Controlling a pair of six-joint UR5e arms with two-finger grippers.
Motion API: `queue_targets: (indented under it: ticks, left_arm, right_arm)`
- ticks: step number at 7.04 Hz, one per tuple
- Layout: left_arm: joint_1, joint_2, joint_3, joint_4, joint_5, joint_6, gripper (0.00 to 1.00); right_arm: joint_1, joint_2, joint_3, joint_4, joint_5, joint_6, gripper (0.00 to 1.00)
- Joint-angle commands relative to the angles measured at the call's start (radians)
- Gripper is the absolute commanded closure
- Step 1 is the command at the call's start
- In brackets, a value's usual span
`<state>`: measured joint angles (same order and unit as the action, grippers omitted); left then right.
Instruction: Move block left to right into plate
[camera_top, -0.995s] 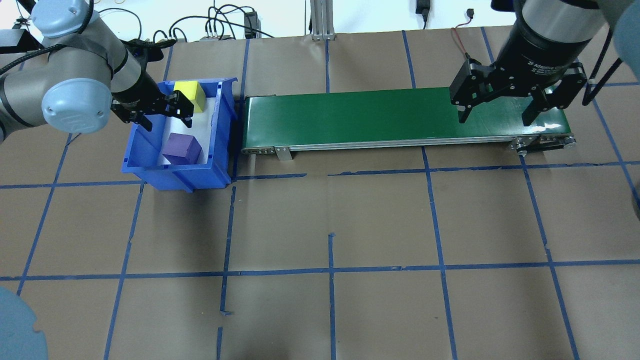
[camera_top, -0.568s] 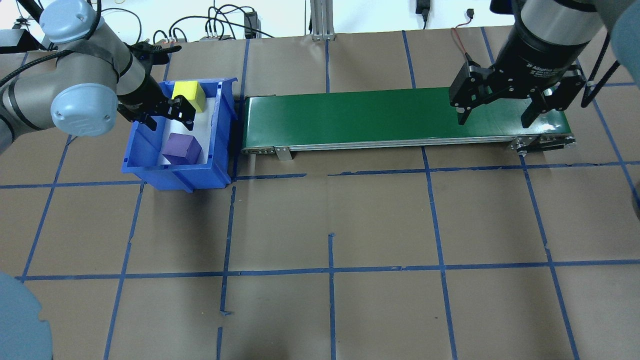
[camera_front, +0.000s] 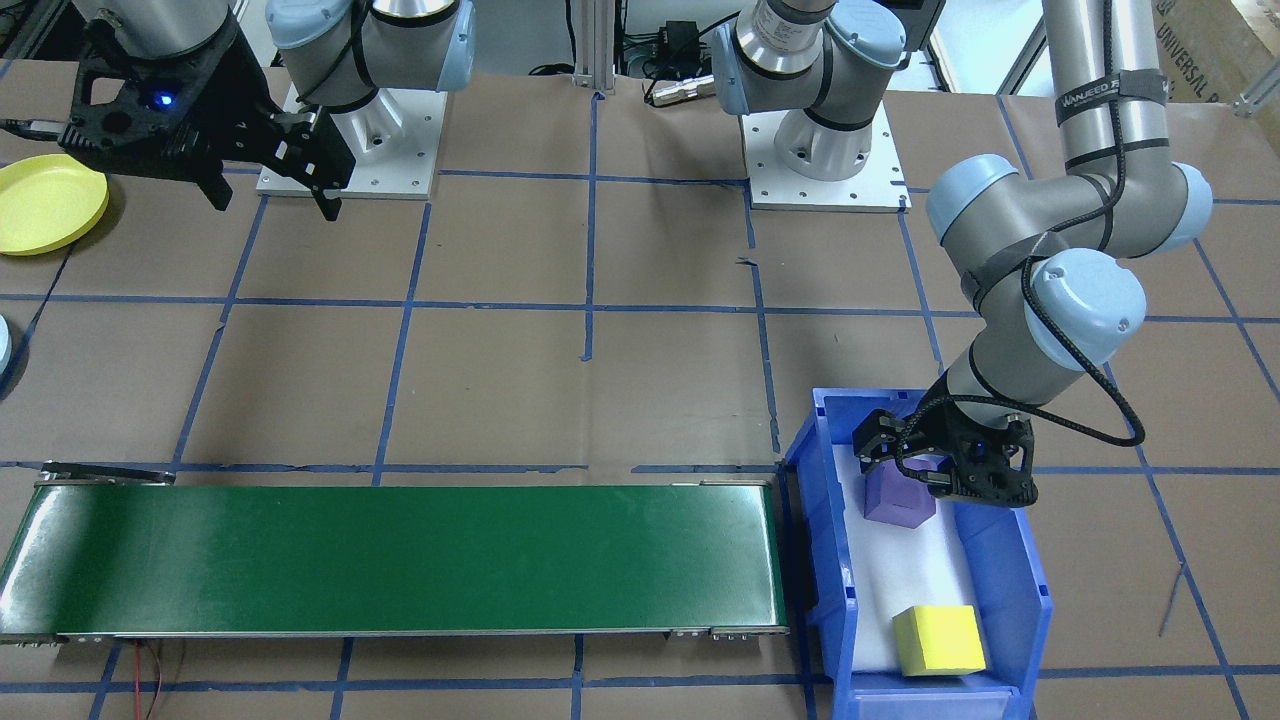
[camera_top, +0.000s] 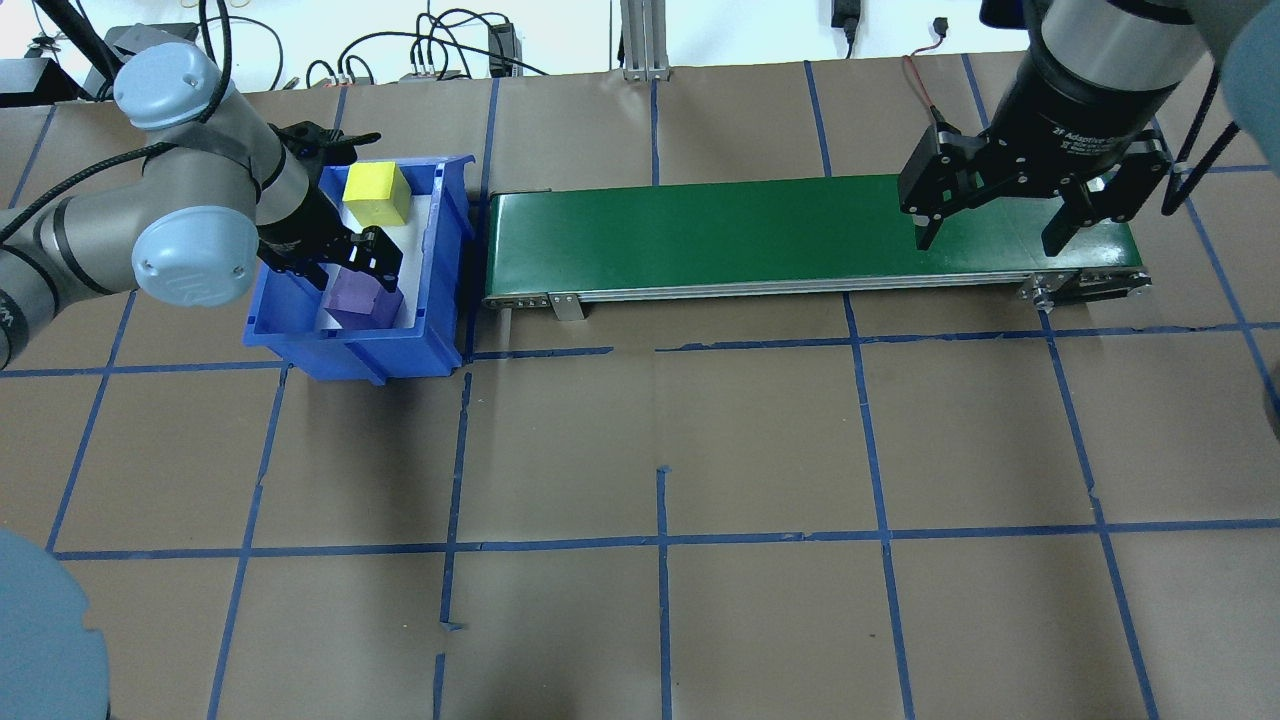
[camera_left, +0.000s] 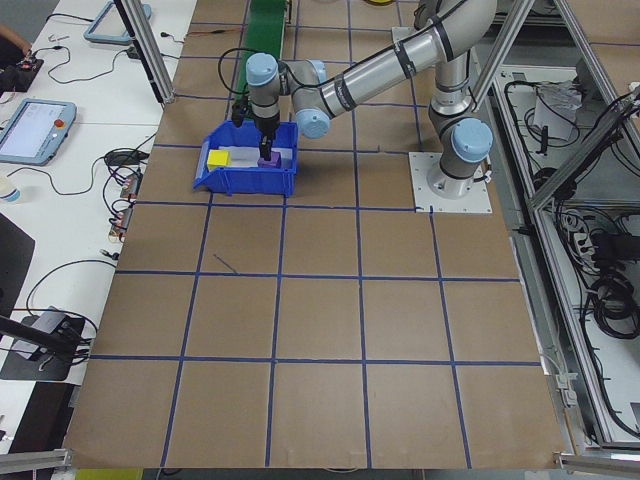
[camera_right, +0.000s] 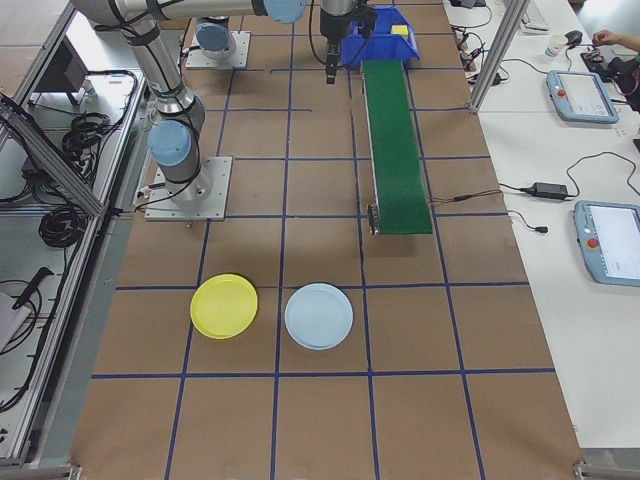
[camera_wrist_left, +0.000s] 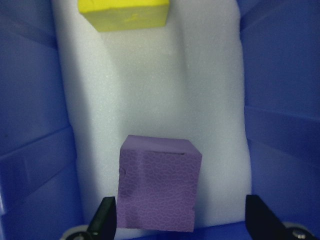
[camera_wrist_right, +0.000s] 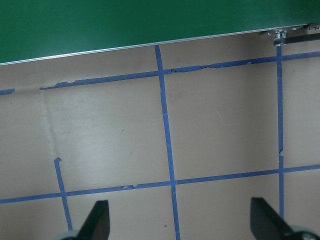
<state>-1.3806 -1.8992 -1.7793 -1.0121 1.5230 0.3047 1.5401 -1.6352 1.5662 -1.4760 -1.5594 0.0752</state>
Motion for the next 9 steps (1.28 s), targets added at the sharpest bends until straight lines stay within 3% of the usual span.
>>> queue_targets:
  ticks: [1,6,7,8,9]
  left_arm:
    - [0.0,-0.003,-0.009,0.014,0.014,0.02,0.08]
    - [0.0,-0.041,-0.014,0.041,0.045,0.03,0.09]
    - [0.0,-0.047,-0.014,0.041,0.042,0.027,0.16]
    - [0.0,-0.047,-0.012,0.041,0.037,0.027,0.33]
    - [0.0,-0.047,-0.008,0.041,0.037,0.024,0.38]
  right_arm:
    - [0.0,0.0,0.0,-0.001,-0.001,0.0,0.0]
    - [0.0,0.0,0.0,0.0,-0.001,0.0,0.0]
    - [0.0,0.0,0.0,-0.001,-0.001,0.0,0.0]
    - [0.0,0.0,0.0,0.0,-0.001,0.0,0.0]
    - [0.0,0.0,0.0,0.0,-0.001,0.0,0.0]
